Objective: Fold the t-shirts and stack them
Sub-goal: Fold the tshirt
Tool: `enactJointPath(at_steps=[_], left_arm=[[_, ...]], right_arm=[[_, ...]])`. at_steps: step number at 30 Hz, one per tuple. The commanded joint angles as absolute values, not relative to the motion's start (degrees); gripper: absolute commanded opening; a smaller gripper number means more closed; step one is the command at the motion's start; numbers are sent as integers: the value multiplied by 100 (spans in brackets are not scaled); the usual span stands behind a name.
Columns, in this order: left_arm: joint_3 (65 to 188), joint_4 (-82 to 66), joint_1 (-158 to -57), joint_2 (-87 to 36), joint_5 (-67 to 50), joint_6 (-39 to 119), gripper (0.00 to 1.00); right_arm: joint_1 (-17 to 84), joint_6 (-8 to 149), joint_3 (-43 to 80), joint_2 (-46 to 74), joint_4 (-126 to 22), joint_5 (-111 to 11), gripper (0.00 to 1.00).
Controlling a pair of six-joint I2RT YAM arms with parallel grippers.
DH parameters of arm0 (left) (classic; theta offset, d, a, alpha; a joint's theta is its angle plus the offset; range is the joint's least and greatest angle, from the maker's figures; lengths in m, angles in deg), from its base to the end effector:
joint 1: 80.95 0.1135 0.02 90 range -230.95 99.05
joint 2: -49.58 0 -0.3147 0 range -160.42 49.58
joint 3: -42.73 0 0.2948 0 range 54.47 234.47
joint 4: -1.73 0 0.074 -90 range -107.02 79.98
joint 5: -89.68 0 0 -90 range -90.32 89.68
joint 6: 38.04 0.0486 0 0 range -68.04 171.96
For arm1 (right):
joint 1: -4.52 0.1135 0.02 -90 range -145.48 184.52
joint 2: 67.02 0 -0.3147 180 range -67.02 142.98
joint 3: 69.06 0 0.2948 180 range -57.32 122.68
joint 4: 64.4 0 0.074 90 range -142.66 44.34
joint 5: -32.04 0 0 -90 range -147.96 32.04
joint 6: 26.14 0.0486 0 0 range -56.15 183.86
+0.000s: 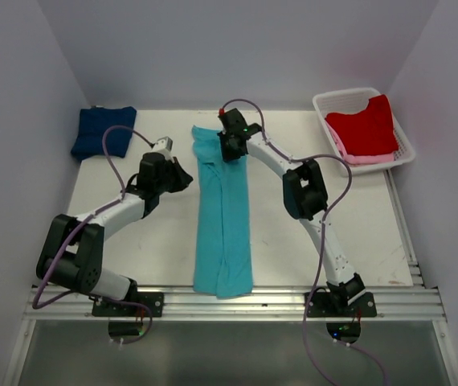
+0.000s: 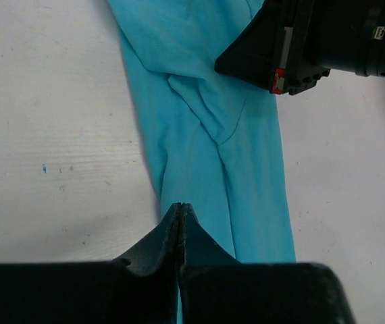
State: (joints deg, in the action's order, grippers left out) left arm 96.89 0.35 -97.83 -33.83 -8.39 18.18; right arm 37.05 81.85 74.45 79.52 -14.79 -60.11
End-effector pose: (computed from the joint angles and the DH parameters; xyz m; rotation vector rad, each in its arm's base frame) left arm 0.3293 -0.1070 0.2199 -0.2328 2.1610 -0.6681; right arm 0.5501 0.3487 0.1740 -0.3028 2.4995 0.3205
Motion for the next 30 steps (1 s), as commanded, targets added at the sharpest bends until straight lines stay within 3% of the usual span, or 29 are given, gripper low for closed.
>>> enactJointPath(at_steps=[1,14,30], left_arm=[[9622,527,-9765,-3400,-902,1751,0],[10369,1449,-9774,-5156,-1112,1532,0],[10991,2190,-9791,-5931,-1157,925,0]], right_arm=[[3581,8222,7566,7905,-1688,-5585,0],[3528,8275,6608,7756,-2023,-5585,0],[3528,8178,6450,7800,-2084,-5479,0]])
